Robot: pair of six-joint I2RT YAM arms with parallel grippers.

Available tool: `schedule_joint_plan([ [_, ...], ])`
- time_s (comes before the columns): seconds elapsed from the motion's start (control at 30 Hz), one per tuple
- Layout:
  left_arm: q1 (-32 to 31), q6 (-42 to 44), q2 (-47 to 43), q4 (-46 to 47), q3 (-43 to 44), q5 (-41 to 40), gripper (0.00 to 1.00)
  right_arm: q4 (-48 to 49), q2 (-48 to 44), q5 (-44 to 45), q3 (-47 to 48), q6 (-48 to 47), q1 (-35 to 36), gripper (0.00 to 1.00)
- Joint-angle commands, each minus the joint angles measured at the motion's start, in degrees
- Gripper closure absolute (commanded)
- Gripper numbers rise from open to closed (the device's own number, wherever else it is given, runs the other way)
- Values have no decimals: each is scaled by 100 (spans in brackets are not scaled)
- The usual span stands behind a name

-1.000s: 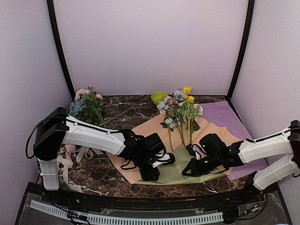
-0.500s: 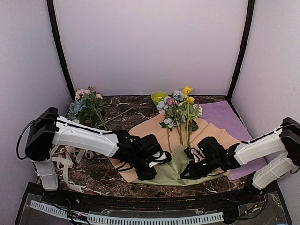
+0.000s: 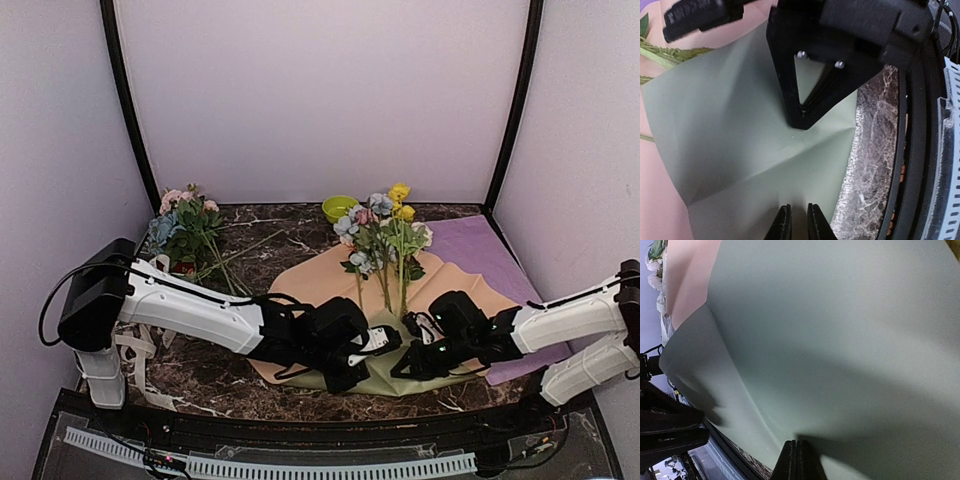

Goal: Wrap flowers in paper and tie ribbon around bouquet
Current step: Press the fold line of the 1/4-folded wrapping paper.

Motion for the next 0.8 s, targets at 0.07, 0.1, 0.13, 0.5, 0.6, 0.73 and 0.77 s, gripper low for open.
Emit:
schedule_joint_plan([
  [0.07, -16, 362, 434, 190, 144, 86, 88, 342, 43, 43, -147, 272, 18, 100],
  [0.1, -11, 364, 436, 106, 116, 14, 89, 331, 73, 41, -148, 280, 17, 100],
  [0.13, -13, 343, 417, 11, 63, -48, 89, 328, 100, 41, -148, 282, 17, 100],
  [0.5, -19, -341, -242, 11, -1199, -6, 90, -151, 5, 493, -385, 394, 17, 100],
  [0.6, -20, -478, -461, -66, -1527, -112, 90, -146, -63, 506, -473, 418, 17, 100],
  [0.73, -24, -762, -728, -167, -1934, -122, 90, -143, -68, 561, -499, 416, 17, 100],
  [0.77, -23, -852, -805, -157, -2064, -134, 90, -144, -53, 567, -496, 409, 17, 100],
])
